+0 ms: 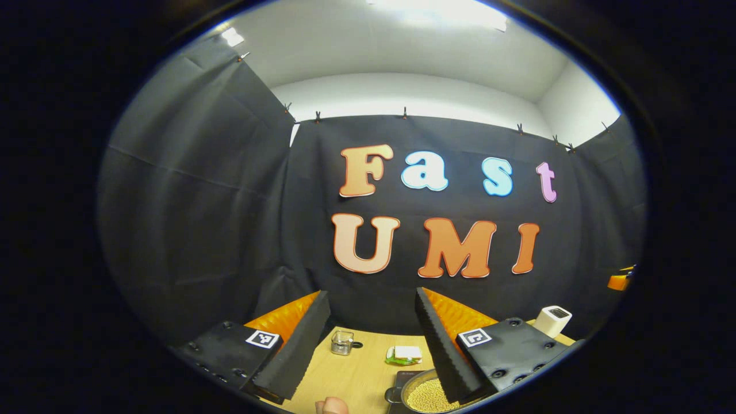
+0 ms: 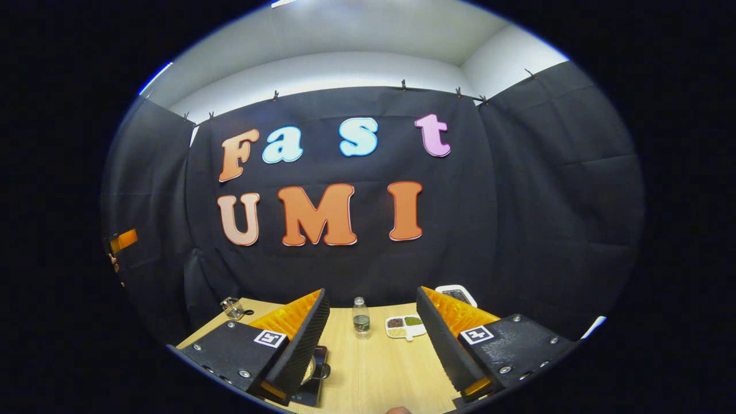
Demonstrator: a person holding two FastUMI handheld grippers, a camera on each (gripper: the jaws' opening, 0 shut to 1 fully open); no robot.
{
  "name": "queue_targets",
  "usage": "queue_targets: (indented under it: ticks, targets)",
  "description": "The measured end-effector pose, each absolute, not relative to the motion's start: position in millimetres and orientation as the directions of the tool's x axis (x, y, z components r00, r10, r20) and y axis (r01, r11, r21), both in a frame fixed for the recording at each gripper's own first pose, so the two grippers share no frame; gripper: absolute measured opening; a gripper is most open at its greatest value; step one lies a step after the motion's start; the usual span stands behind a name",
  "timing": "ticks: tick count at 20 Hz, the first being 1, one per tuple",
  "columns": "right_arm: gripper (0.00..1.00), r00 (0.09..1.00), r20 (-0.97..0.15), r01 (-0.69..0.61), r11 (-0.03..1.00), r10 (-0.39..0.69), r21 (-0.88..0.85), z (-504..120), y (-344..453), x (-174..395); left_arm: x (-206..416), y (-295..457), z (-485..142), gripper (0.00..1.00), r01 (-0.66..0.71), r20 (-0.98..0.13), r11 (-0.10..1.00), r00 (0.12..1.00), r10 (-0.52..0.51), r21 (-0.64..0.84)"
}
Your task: First push the handle of the pot to place it horizontally, then grasp the pot with both hands and set it on the induction cooktop.
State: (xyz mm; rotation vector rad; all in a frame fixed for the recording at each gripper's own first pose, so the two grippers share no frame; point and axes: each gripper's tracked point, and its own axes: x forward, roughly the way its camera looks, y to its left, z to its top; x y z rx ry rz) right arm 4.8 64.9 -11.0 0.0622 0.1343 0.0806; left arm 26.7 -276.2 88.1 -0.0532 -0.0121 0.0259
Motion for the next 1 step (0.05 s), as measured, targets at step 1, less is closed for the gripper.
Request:
queue_targets:
  ticks: [1]
  targets:
    - [0.94, 0.989, -0.126, -0.063, 0.995, 0.073, 0.075, -9.6, 56.0, 2.7, 24.2, -273.4, 90.1, 1.00, -0.032, 0.015, 0.998, 0.999, 0.033, -0.053]
